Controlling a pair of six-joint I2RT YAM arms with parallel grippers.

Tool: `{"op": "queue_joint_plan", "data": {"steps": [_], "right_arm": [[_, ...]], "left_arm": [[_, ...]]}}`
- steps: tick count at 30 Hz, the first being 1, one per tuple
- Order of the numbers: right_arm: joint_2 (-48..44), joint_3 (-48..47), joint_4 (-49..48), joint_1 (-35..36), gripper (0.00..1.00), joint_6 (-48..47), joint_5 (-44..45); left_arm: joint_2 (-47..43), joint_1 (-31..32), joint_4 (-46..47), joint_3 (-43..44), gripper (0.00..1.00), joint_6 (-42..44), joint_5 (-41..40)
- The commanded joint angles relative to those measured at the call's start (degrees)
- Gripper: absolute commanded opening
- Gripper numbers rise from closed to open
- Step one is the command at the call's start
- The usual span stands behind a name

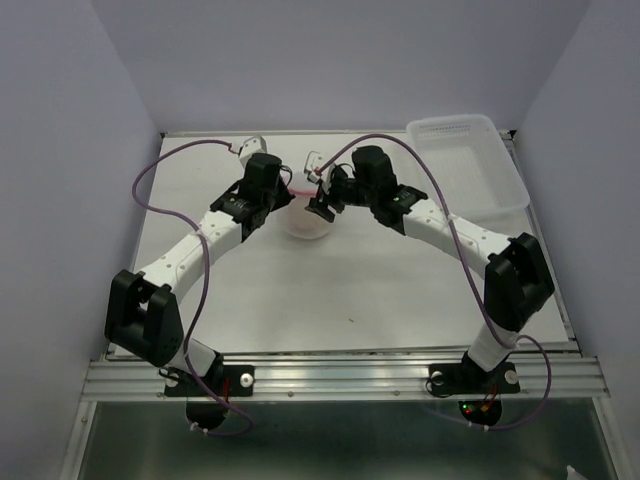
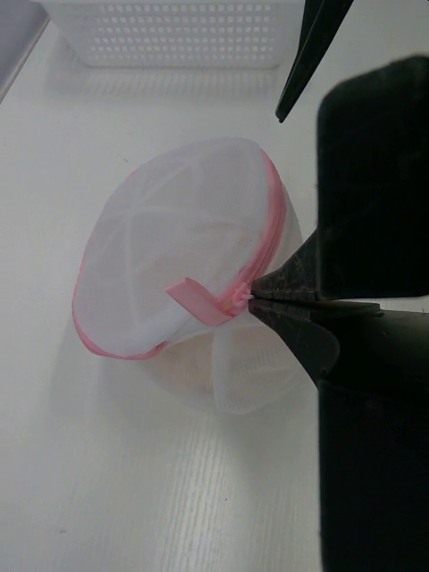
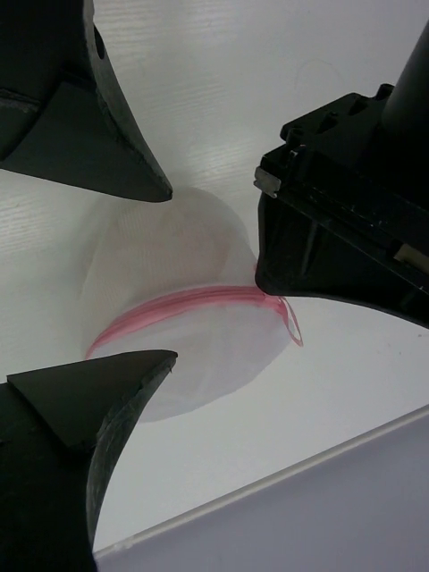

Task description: Place the bra in the laundry bag and zip it closed

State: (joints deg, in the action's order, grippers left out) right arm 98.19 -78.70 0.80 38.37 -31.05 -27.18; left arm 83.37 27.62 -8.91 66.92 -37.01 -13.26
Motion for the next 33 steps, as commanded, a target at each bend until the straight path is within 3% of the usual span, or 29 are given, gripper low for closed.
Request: {"op": "queue_joint_plan", "data": {"steps": [1,11,14,15,18,22,26,33], "right_arm": [[2.2,-3.6,-2.1,0.6,0.72,-0.2,3.3],[8.1,-7.4,-2.1,0.6,0.7,-1.1,3.0],[8.9,-8.7,-2.1,0.6,0.51,-0.9,2.6],[9.0,-8.8,-2.1,0.6,0.36,-1.0,2.6],[8.9,-8.5,-2.1,0.6,0.17,-1.6,2.9],[7.7,-6.8,-2.1,0.6,0.01,-3.3,4.1],[5.8,-4.1,-1.5,0.6,0.01,-5.5,4.2],[2.8,-1.3,-1.6,0.6,0.01,-6.4,5.2]], "left_arm": [[-0.1,0.4,0.2,2.9,0.0,-1.7,-1.1],[0.2,1.1,0.4,2.7,0.0,-1.0,0.9],[0.5,1.0,0.6,2.8,0.0,-1.1,1.6],[0.5,1.1,0.6,2.8,0.0,-1.0,2.2],[0.2,1.0,0.9,2.4,0.0,-1.0,2.0],[0.2,1.1,0.8,2.3,0.0,-0.4,0.9],[0.8,0.2,-1.5,2.3,0.0,-0.4,-3.5],[1.4,-4.5,-1.5,-0.5,0.0,-1.0,-3.3]]}}
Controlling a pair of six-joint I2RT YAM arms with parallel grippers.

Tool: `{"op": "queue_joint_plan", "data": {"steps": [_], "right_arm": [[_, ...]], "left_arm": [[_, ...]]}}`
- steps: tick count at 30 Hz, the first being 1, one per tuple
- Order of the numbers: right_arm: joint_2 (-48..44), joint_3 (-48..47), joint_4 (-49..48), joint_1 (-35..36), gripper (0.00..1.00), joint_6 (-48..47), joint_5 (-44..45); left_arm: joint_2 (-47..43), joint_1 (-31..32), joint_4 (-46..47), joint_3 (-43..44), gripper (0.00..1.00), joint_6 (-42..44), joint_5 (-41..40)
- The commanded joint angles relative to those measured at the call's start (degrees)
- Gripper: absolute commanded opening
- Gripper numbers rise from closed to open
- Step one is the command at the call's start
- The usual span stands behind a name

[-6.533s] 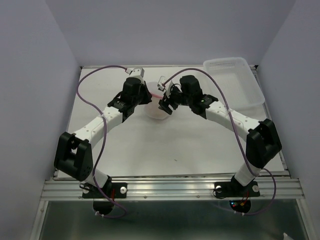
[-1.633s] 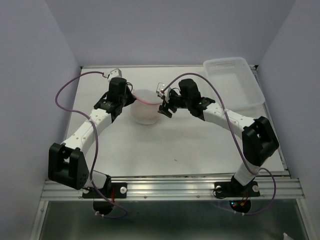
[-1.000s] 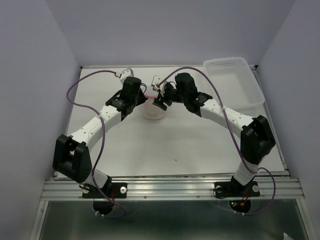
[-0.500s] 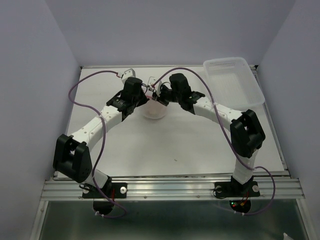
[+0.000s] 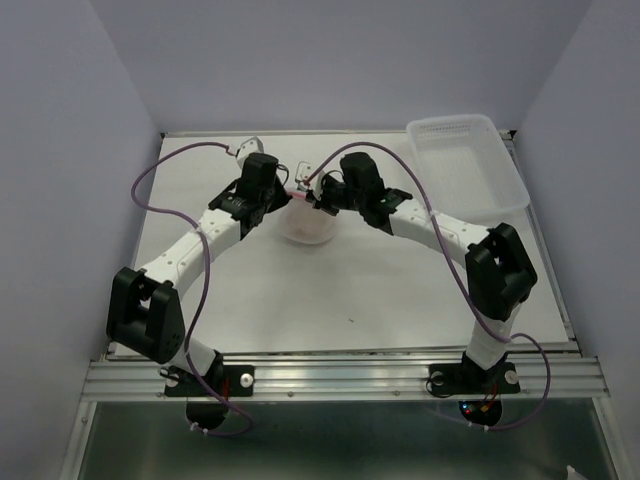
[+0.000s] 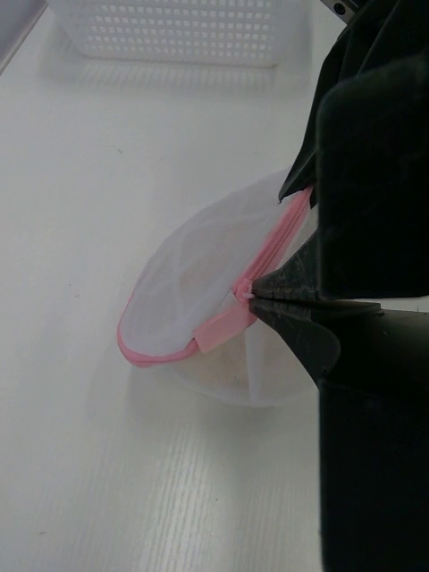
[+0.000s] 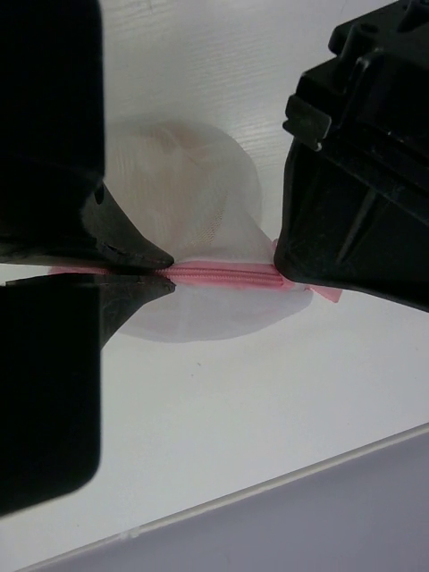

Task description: Place the bra in the laundry bag and zip it closed

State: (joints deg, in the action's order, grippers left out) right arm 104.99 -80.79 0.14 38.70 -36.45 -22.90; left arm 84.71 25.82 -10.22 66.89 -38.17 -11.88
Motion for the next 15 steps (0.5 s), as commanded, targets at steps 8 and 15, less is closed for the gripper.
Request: {"op": "queue_joint_plan", "data": {"steps": [8,15], "right_arm": [[-4.4,1.0,-0.9,0.2,0.01,-0.9,2.1],[-5.1,2.0,-0.8,0.2,0.35,0.1,4.1]], "left_arm": [[0.6,-4.9,1.1,-2.5,0.0,0.8,-3.4],[0.6,-4.8,7.7,-3.6,0.0,7.4,5.7]]}}
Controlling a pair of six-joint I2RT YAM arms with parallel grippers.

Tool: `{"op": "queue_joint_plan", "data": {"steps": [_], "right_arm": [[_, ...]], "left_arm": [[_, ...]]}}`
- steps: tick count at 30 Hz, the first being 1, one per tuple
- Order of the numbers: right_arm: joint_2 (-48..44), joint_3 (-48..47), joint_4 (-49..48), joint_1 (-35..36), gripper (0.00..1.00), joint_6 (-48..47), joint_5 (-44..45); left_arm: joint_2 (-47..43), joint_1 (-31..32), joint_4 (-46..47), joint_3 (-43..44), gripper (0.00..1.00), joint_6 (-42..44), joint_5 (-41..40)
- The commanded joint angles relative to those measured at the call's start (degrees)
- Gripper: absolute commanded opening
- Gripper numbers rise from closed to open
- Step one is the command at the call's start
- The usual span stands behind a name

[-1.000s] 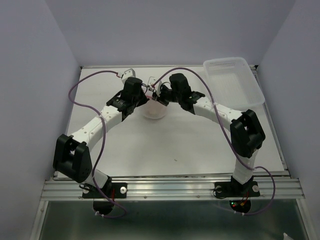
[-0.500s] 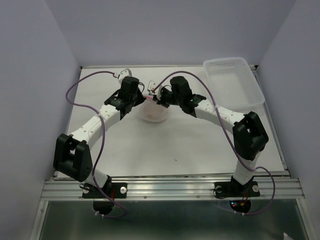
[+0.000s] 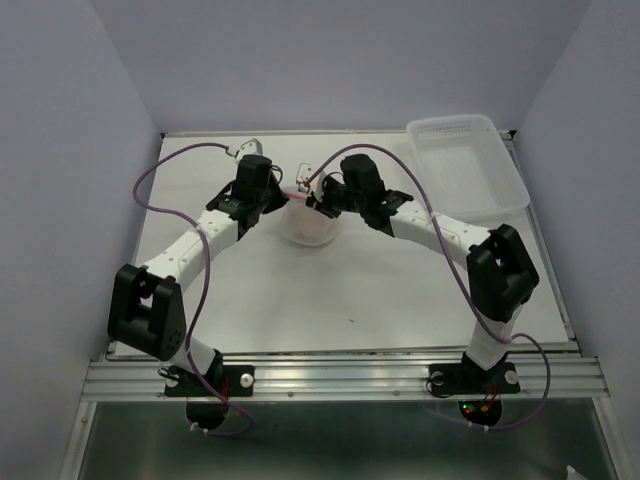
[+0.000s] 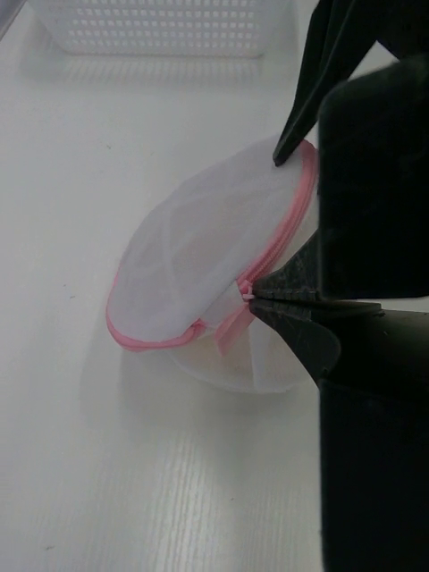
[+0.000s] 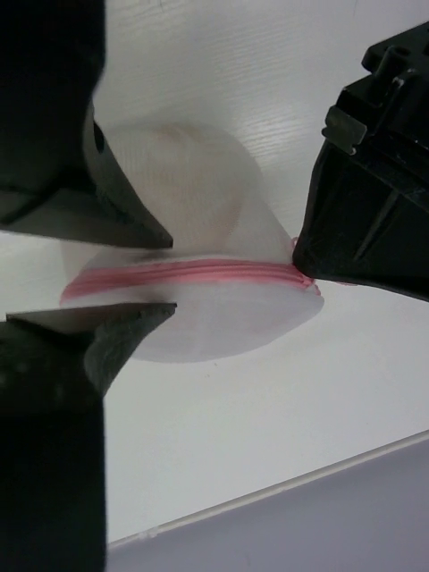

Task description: Place the bra in the laundry bag and zip it closed

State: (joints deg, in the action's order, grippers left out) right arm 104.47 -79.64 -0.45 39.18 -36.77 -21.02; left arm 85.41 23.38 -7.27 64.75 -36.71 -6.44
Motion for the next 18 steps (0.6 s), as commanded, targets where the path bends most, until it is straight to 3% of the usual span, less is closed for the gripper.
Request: {"op": "queue_joint_plan", "data": {"steps": [1,2,3,8,12,15,16,18], "right_arm": [[-4.5,0.8,-0.3,-0.2,0.41,1.4,2.7],[-4.6,1.0,-0.2,-0.2,0.44,1.7,2.7],[-5.1,1.5,-0.3,-0.2,0.54,2.5,2.6],[-7.4,3.8,-0.3,-0.2,0.64,3.4,-1.1],[-10.7,4.8,-0.8,-0.2,0.76,5.3,-2.4],[-12.2,6.6,-4.7,-0.2,0.88,8.1,1.8],[-12.6,7.1,-6.1,-0.2,0.97,10.6,3.7],[-12.9,7.9,-8.5,-0.2,1.0,12.4,9.7]], "left_arm": [[0.5,-2.2,5.8,-1.6,0.0,7.3,1.4],[0.7,-2.1,6.0,-1.6,0.0,8.0,2.5],[1.0,-2.2,6.0,-1.7,0.0,8.2,3.4],[-0.1,-2.0,6.1,-3.9,0.0,8.7,2.4],[-2.3,-0.9,9.3,-7.3,0.0,14.6,2.6],[-2.4,-0.7,10.4,-8.9,0.0,16.7,2.5],[-2.3,-0.7,10.6,-9.8,0.0,17.1,2.1],[-2.3,-0.7,11.7,-11.0,0.0,17.8,2.8]]}}
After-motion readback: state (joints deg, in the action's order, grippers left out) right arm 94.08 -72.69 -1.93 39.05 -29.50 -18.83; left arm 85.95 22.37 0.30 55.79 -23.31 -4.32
